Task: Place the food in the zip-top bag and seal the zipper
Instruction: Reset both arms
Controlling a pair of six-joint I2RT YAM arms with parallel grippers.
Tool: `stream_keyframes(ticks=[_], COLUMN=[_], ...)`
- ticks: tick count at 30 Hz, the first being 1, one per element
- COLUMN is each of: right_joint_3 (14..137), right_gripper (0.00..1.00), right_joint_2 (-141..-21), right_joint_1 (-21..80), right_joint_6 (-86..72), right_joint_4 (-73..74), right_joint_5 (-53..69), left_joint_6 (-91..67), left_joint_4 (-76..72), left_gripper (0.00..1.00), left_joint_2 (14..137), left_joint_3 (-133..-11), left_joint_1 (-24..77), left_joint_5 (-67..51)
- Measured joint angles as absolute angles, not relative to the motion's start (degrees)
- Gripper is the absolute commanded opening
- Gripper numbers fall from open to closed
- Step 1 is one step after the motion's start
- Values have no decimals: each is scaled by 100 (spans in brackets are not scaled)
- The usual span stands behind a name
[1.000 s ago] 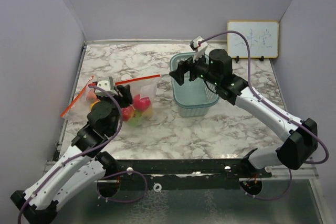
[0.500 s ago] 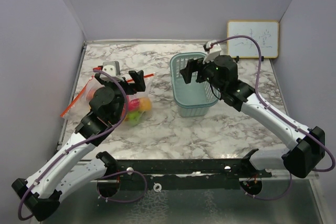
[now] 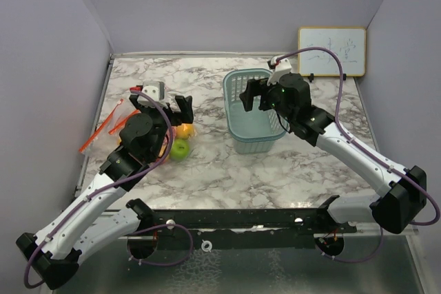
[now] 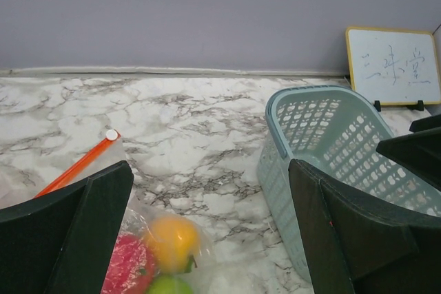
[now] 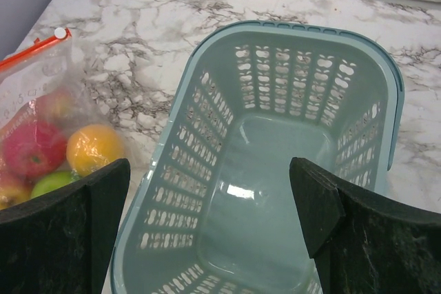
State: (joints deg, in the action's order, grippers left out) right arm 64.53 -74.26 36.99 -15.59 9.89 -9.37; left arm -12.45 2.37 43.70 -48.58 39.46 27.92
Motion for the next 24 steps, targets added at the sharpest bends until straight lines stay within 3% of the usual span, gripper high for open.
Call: stream_keyframes(ticks=[24], right_joint_3=[6455], right_gripper=[99], right_joint_2=[-7424], right_joint_1=[3699], right_joint_6=[-1566], right_joint_4=[1330], right_joint_5=[-1133], left_joint_6=[-1057], left_joint_4=[373], left_gripper=[99], left_joint_2=[4482], left_joint_3=[-4858], left_joint_1=[3946], left_joint_5=[2480])
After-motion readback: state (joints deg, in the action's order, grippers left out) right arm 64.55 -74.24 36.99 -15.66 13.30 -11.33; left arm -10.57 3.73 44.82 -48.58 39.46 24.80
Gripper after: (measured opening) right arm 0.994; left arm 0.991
